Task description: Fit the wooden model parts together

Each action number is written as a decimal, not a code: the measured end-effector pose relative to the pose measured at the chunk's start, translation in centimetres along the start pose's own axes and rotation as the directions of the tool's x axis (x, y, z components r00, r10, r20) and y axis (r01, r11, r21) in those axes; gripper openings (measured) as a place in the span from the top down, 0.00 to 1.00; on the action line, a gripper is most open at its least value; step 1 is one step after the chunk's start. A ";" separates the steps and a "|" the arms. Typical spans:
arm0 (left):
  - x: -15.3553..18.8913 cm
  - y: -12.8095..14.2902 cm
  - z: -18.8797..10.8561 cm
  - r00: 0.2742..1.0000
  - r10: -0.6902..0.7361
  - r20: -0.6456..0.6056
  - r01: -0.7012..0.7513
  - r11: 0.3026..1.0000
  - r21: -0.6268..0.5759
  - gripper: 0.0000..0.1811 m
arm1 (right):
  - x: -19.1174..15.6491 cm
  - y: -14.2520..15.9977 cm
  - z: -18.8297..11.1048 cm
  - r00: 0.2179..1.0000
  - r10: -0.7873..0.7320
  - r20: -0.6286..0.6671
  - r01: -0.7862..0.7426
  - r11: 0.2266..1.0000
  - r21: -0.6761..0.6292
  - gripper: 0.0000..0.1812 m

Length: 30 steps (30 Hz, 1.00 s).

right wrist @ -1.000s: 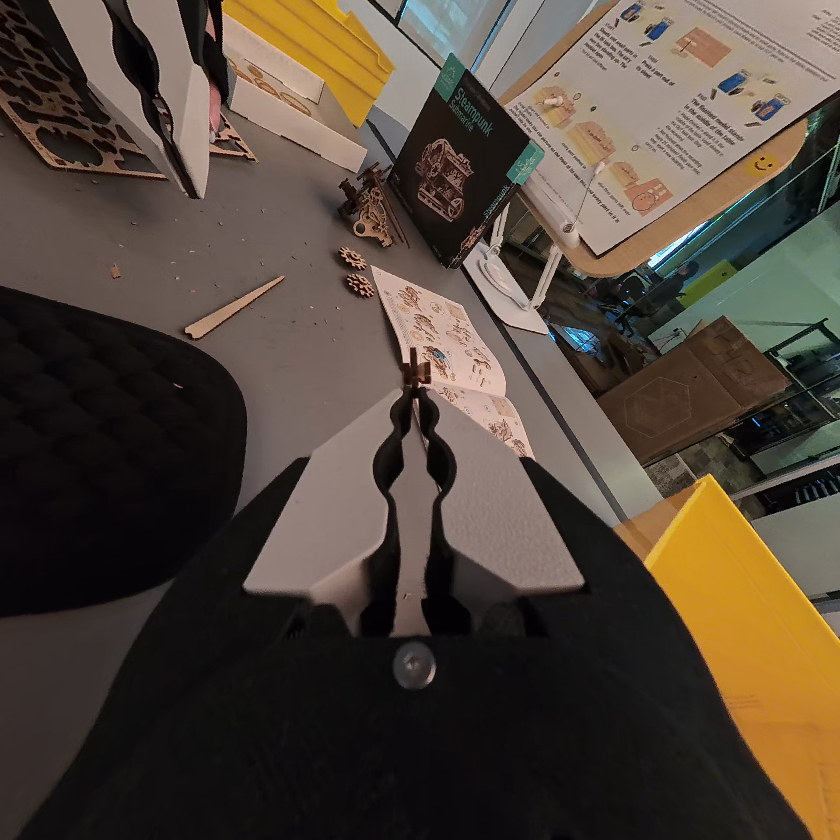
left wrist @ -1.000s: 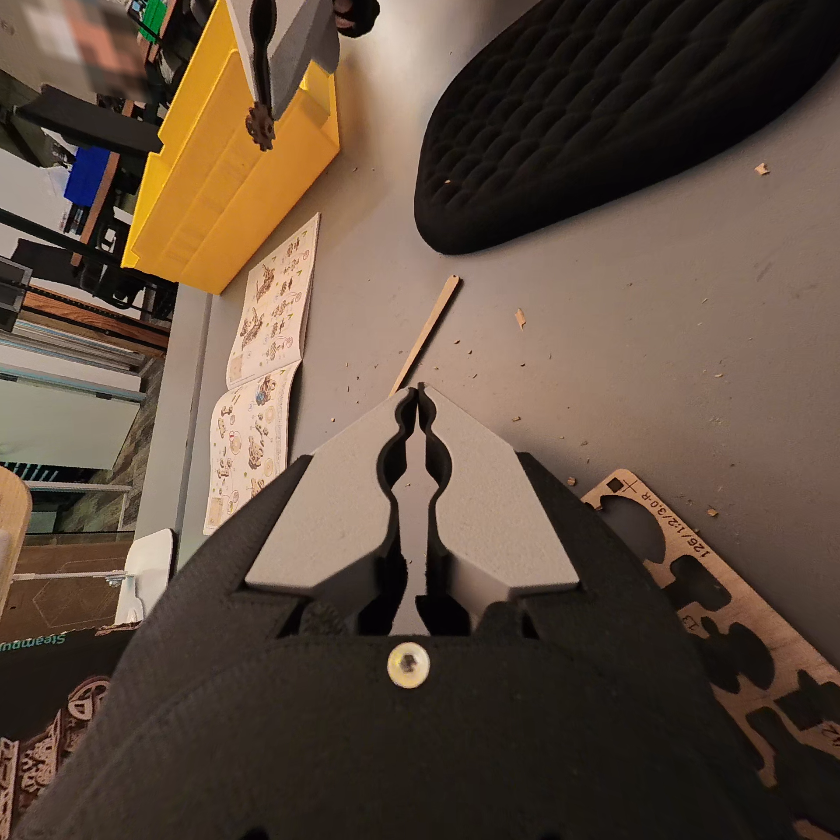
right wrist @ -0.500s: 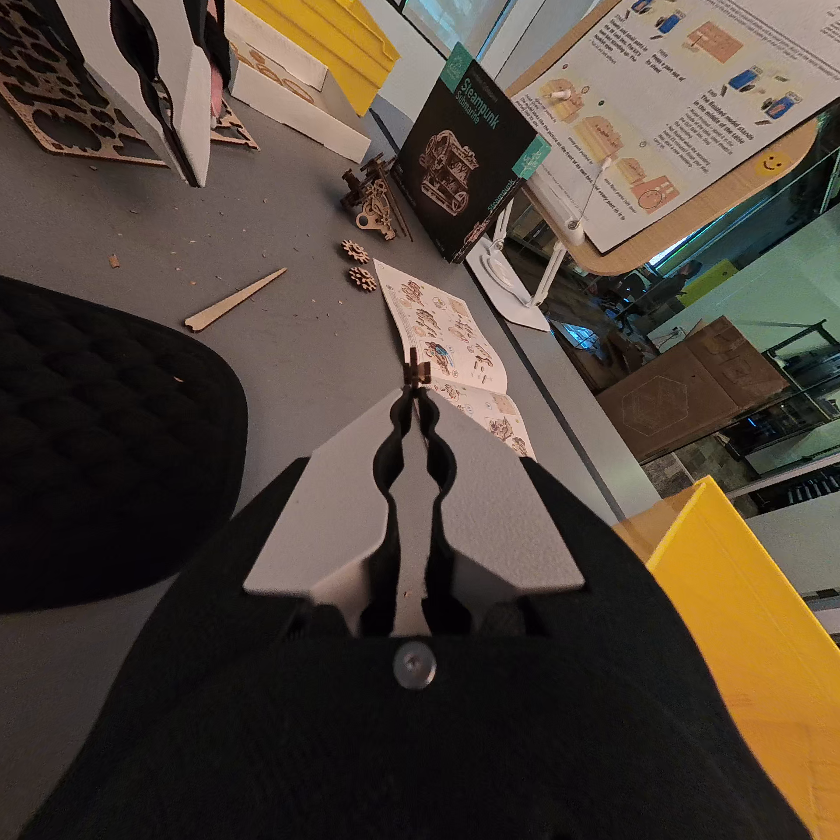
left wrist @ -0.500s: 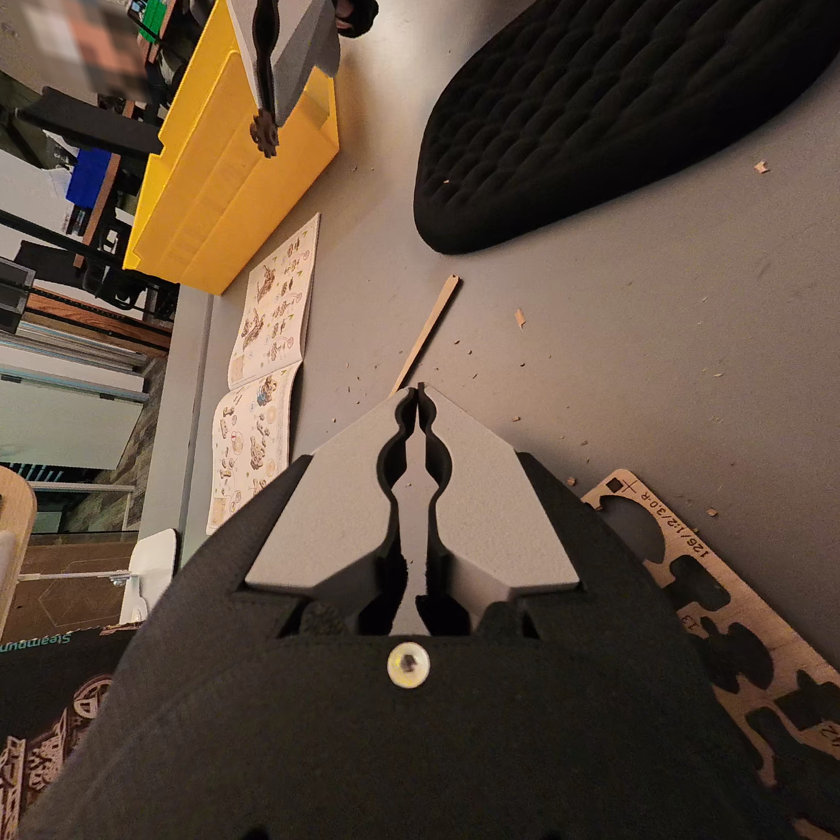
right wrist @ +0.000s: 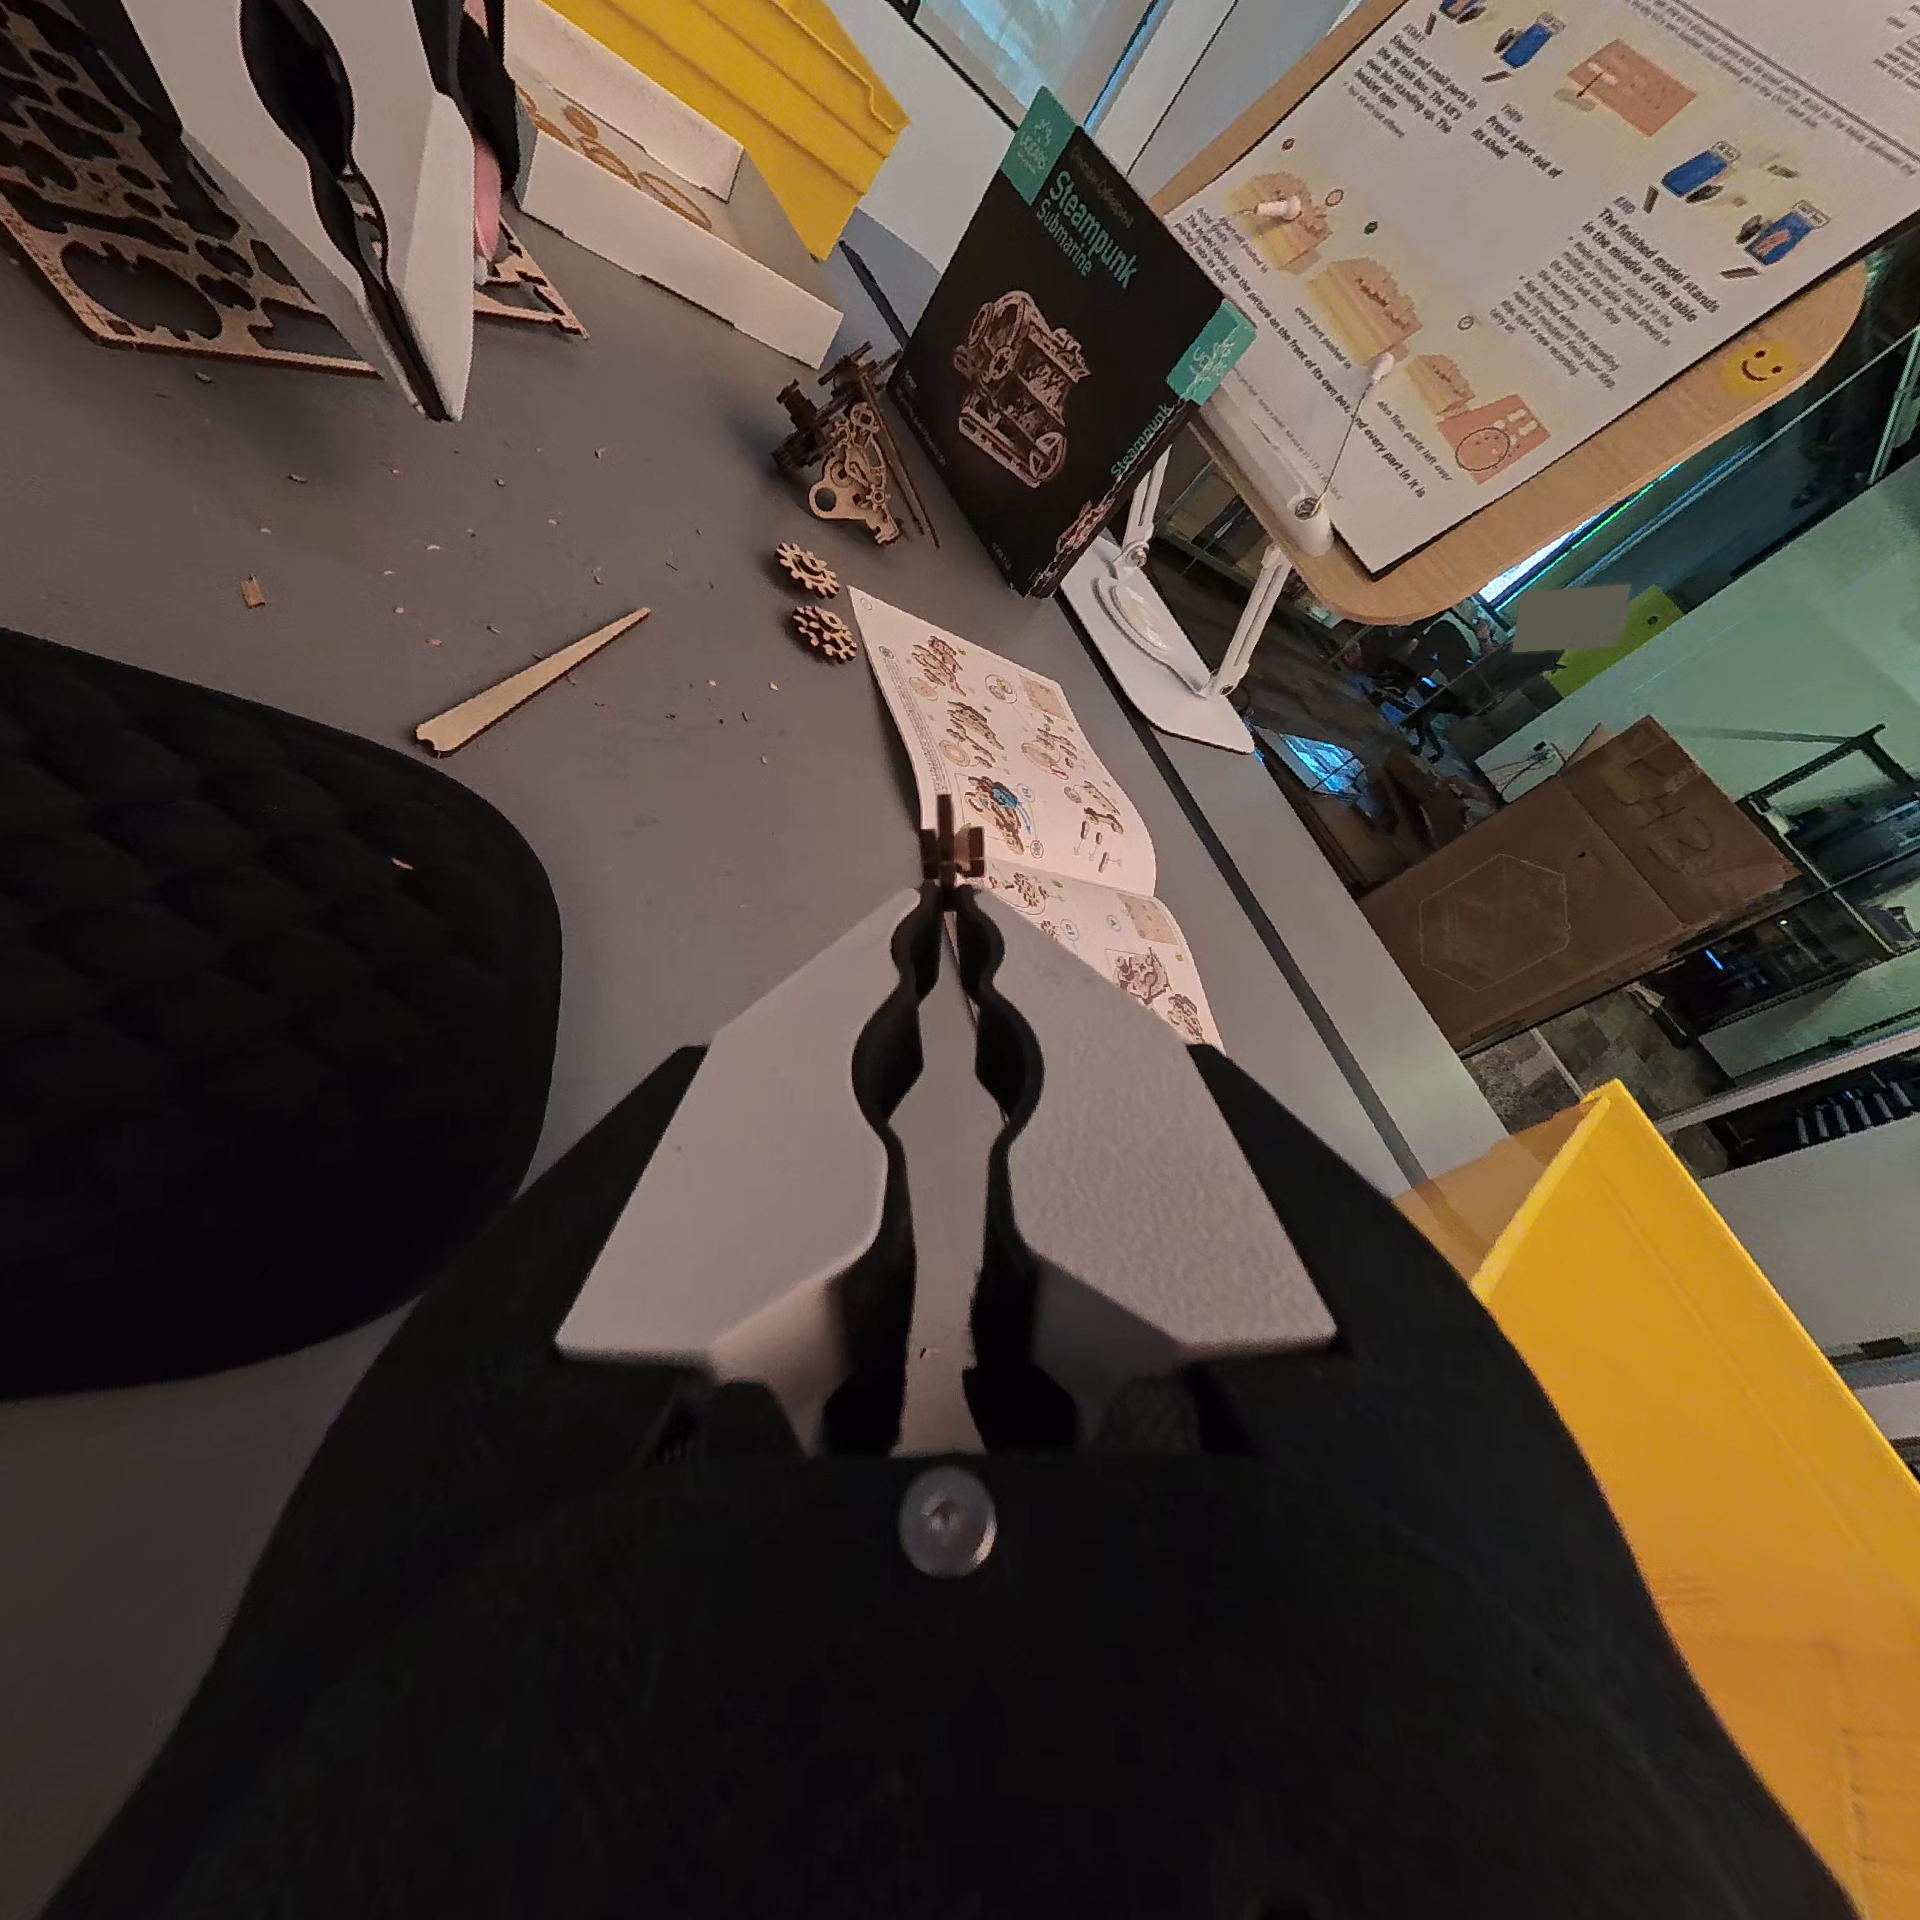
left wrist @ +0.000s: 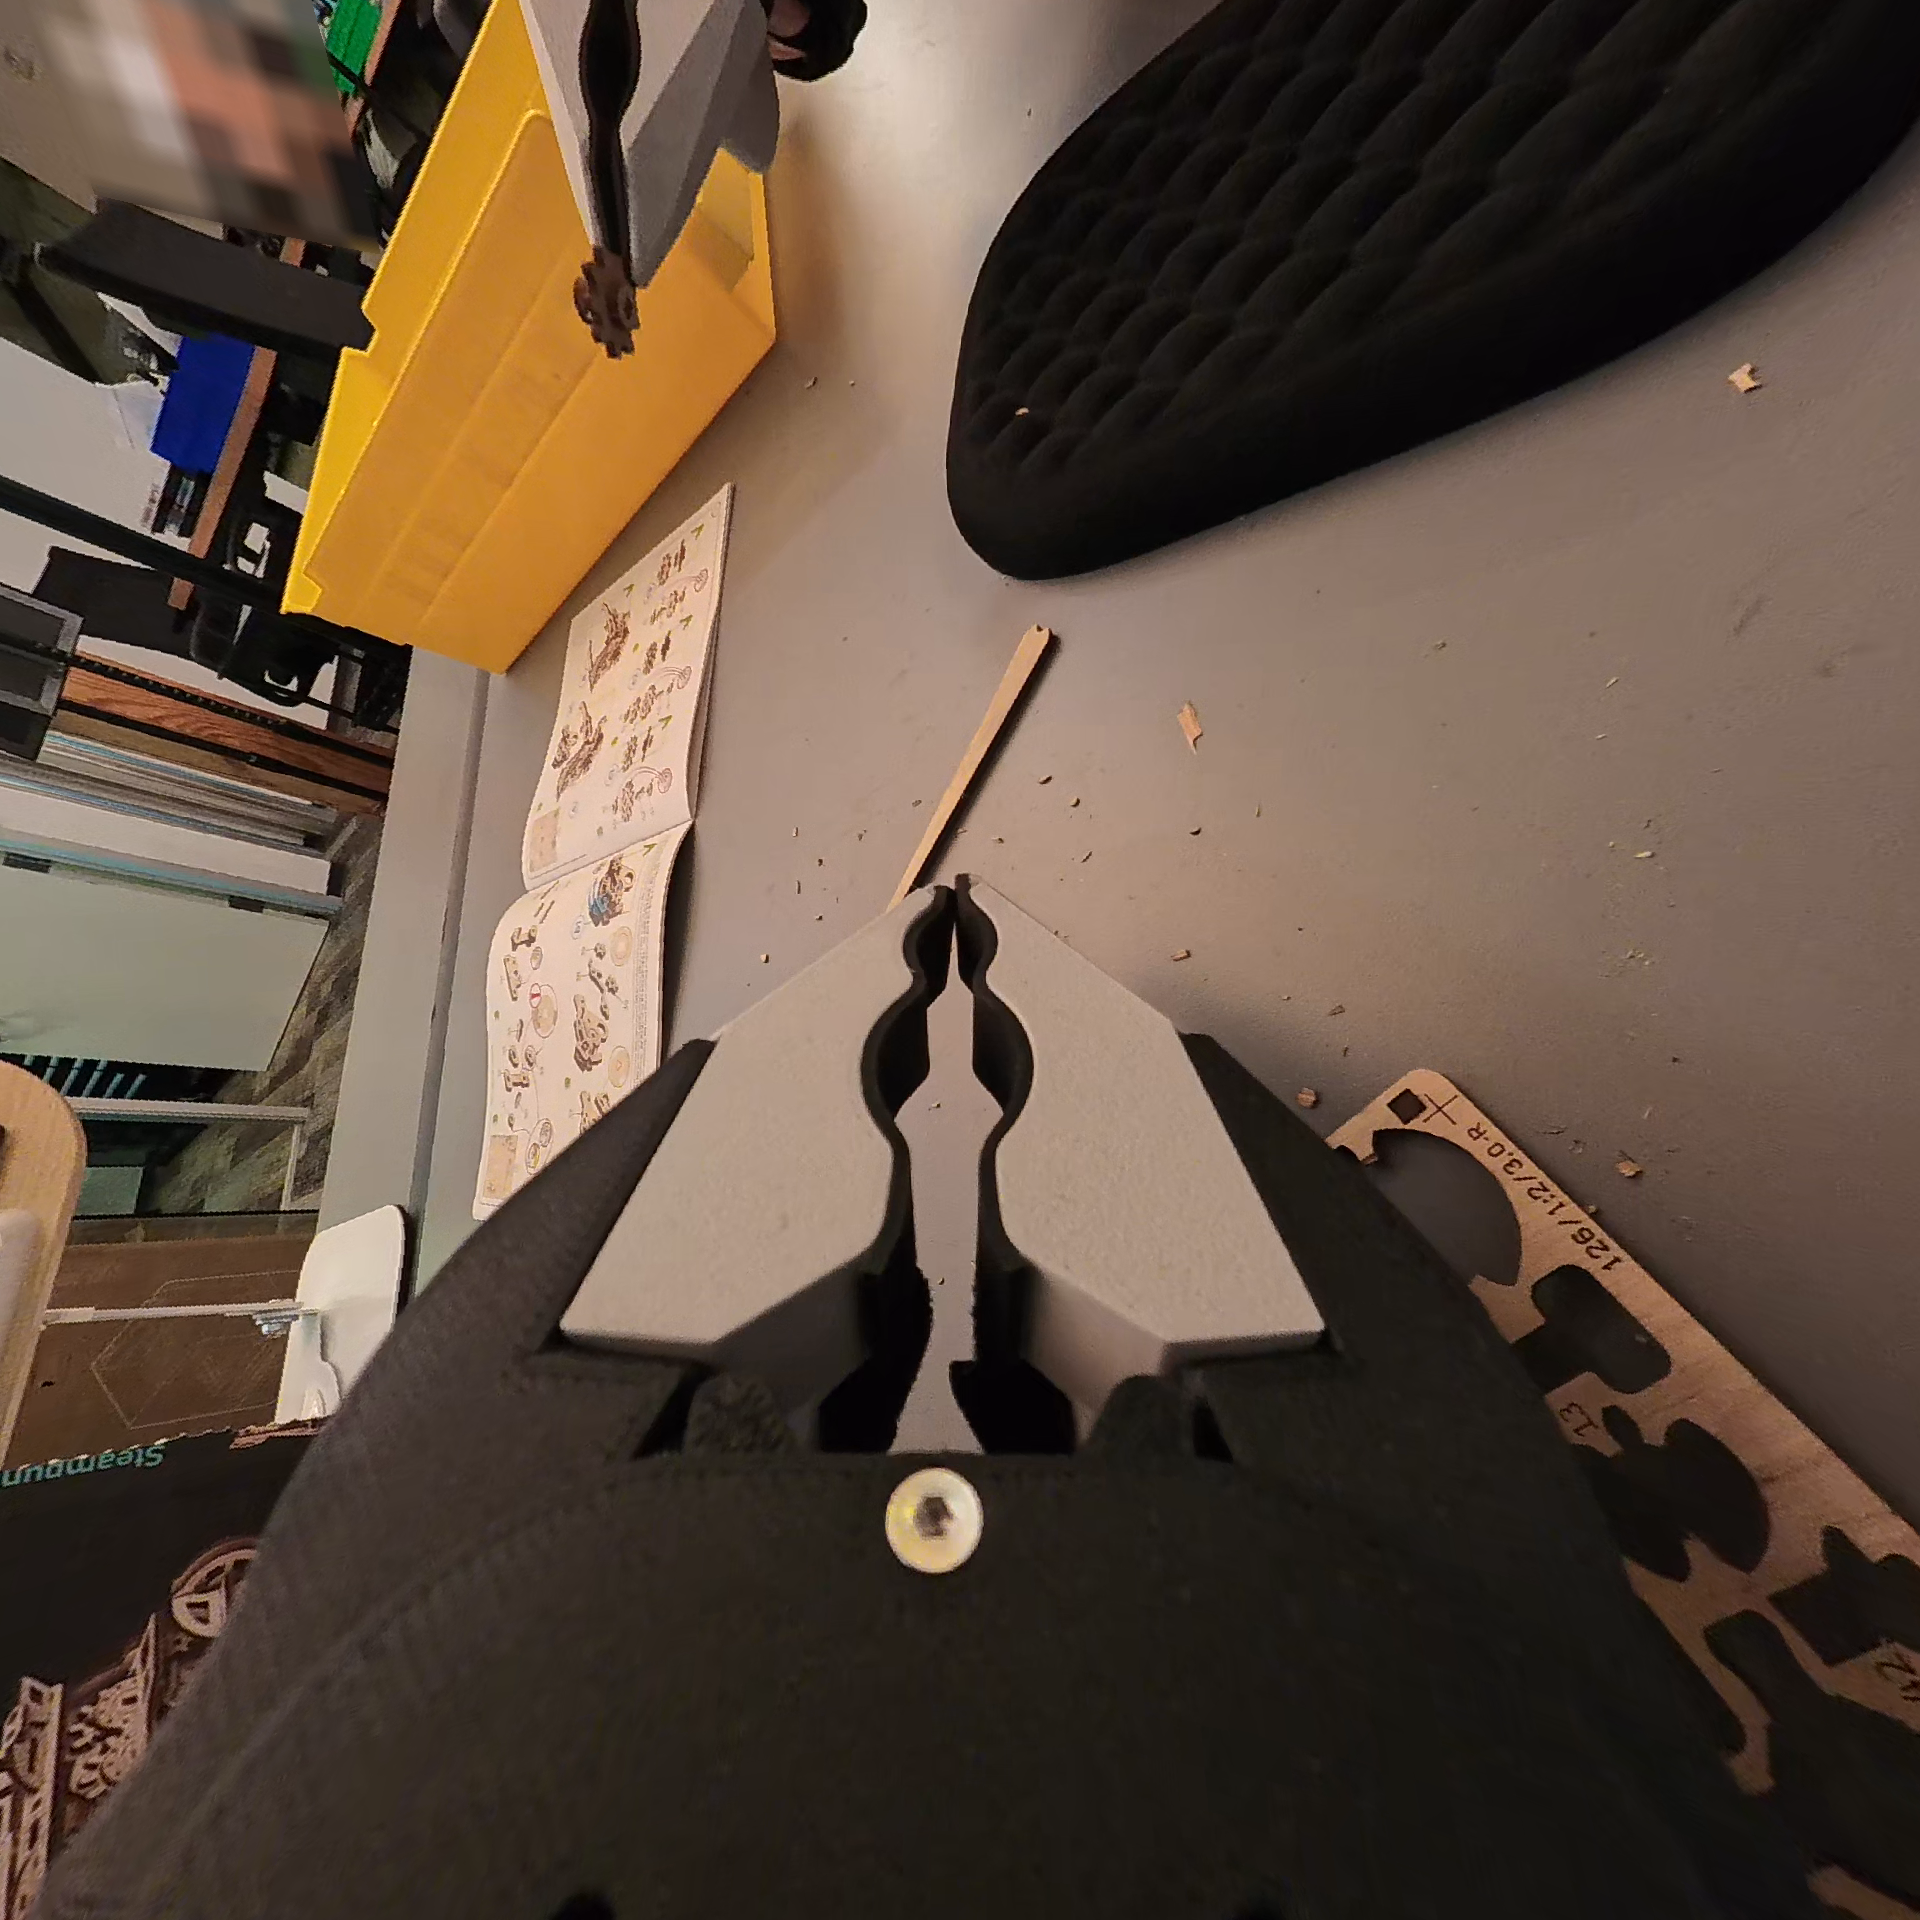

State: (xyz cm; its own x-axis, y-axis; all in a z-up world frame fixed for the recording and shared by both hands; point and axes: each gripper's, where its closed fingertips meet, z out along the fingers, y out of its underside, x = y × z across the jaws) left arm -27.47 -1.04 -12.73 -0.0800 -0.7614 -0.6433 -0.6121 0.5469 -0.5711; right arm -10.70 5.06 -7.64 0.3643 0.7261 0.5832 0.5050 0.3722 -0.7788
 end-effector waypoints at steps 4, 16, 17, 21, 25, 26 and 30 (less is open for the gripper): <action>0.0 0.0 0.0 1.000 -0.001 0.001 0.001 1.000 -0.002 1.00 | 0.1 -0.2 -0.1 1.000 0.009 -0.002 -0.009 1.000 0.012 0.99; -0.1 0.1 0.0 1.000 0.006 0.007 -0.006 1.000 -0.007 1.00 | -0.3 0.0 0.1 1.000 0.014 0.017 -0.014 1.000 0.008 0.99; -0.1 0.1 0.0 1.000 0.006 0.007 -0.006 1.000 -0.007 1.00 | -0.4 0.0 0.1 1.000 0.017 0.021 -0.017 1.000 0.008 0.99; -0.1 0.1 0.0 1.000 0.010 0.007 -0.010 1.000 -0.008 1.00 | -0.8 0.0 0.4 0.999 0.033 0.044 -0.033 0.999 0.011 0.99; -0.2 0.2 0.0 1.000 0.006 0.010 -0.006 1.000 -0.011 1.00 | -1.9 0.0 2.2 0.998 -0.014 0.057 0.014 1.000 0.000 0.99; -0.3 0.2 0.0 1.000 0.004 0.013 -0.004 1.000 -0.011 1.00 | -2.5 -0.4 3.0 0.997 -0.048 0.059 0.048 0.999 0.006 0.99; -0.6 0.4 0.0 1.000 -0.008 0.022 0.008 1.000 -0.012 1.00 | -4.5 0.2 6.6 0.928 -0.362 0.091 0.369 0.927 -0.073 0.99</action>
State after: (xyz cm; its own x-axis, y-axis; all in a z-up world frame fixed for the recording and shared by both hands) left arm -27.67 -0.36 -12.58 -0.0582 -0.7578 -0.6498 -0.6222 0.5366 -0.5701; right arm -17.40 5.69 -11.98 0.0840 0.5913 0.8020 0.6597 0.5702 -0.4895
